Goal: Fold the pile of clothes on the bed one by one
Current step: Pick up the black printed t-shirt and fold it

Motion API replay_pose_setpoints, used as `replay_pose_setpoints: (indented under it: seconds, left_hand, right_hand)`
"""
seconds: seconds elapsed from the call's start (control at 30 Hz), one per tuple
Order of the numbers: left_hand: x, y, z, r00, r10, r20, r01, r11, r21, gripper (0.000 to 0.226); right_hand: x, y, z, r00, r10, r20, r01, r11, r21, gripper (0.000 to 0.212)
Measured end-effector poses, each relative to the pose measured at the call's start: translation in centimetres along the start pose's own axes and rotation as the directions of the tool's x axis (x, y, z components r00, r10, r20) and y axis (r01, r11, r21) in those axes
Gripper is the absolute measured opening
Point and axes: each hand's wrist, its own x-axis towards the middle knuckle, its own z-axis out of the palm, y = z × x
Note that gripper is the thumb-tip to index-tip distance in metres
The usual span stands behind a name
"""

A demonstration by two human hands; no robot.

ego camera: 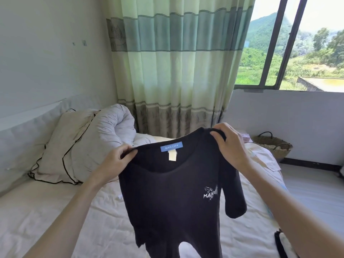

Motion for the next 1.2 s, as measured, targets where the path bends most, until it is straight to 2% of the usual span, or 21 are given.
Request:
replay_pose_setpoints:
  seconds: [0.1,0.17,0.23,0.3,0.33,0.4,0.53,0.63,0.77,0.87,0.97,1.1,1.2]
  left_hand:
    - [-0.9,0.6,-0.1,1.0,-0.013,0.005,0.013,0.999,-0.037,0.01]
    - [-2.3,0.5,-1.1,0.984,-0.088,0.158,0.094,0.995,-0.033,0.021]
    - [-4.0,0.1,-2.3,0.932,-0.138,0.336,0.178,0.98,-0.092,0.031]
    - [-5.6,-0.5,-3.3,0.918,-0.138,0.372,0.2,0.971,-0.133,0.027]
    - [-6.3,-0.8,-3.5,0.931,-0.154,0.331,0.205,0.971,-0.124,0.026]
    - [-7.5,-1.1,-3.8,0.965,-0.207,0.162,0.221,0.973,-0.072,0.02]
    - [-10.1,-1.4,-4.5,0.96,-0.209,-0.186,0.23,0.968,0.098,0.005]
    - [-13.1,-1.3,-5.8,0.926,-0.102,-0.363,0.192,0.956,0.221,0.014]
    - [-17.7,0.4,-7.7,0.855,0.026,-0.518,0.093,0.975,0.204,0.014]
    - [-20.9,1.7,-9.3,0.845,0.101,-0.526,0.02,0.976,0.219,0.021]
    - [-24.4,2.4,-10.7,0.845,0.173,-0.507,-0.019,0.956,0.294,0.026]
    - [-27.8,3.7,-12.8,0.776,0.25,-0.579,-0.054,0.941,0.334,0.021]
    - [-28.1,4.6,-14.3,0.729,0.338,-0.595,-0.093,0.91,0.404,0.012]
  right_hand:
    - [-0.6,-0.2,-0.2,0.999,-0.015,0.034,0.017,0.999,-0.034,0.005]
    - [-1.4,-0.3,-0.3,0.993,0.057,0.101,-0.056,0.998,-0.008,0.004]
    - [-2.5,-0.4,-0.5,0.965,0.167,0.202,-0.183,0.981,0.064,0.006]
    - [-3.6,-0.8,-0.9,0.916,0.25,0.313,-0.301,0.946,0.123,0.005]
    - [-4.2,-1.1,-1.1,0.889,0.274,0.368,-0.345,0.927,0.143,0.004]
    - [-5.1,-2.3,-1.6,0.847,0.274,0.456,-0.394,0.899,0.193,0.004]
    - [-6.4,-5.4,-2.4,0.842,0.181,0.508,-0.32,0.927,0.199,0.005]
    - [-7.6,-7.5,-2.7,0.885,0.149,0.442,-0.265,0.94,0.214,0.01]
    - [-10.0,-10.8,-3.3,0.944,0.139,0.299,-0.242,0.909,0.34,0.021]
    - [-12.3,-13.5,-4.0,0.982,0.12,0.146,-0.163,0.929,0.333,0.027]
    - [-14.9,-16.3,-4.8,0.997,0.08,0.009,-0.079,0.963,0.257,0.021]
    - [-16.6,-19.9,-5.7,0.995,-0.015,-0.101,0.031,0.988,0.153,0.006]
    - [-16.1,-21.9,-6.0,0.987,-0.043,-0.157,0.054,0.996,0.067,0.003]
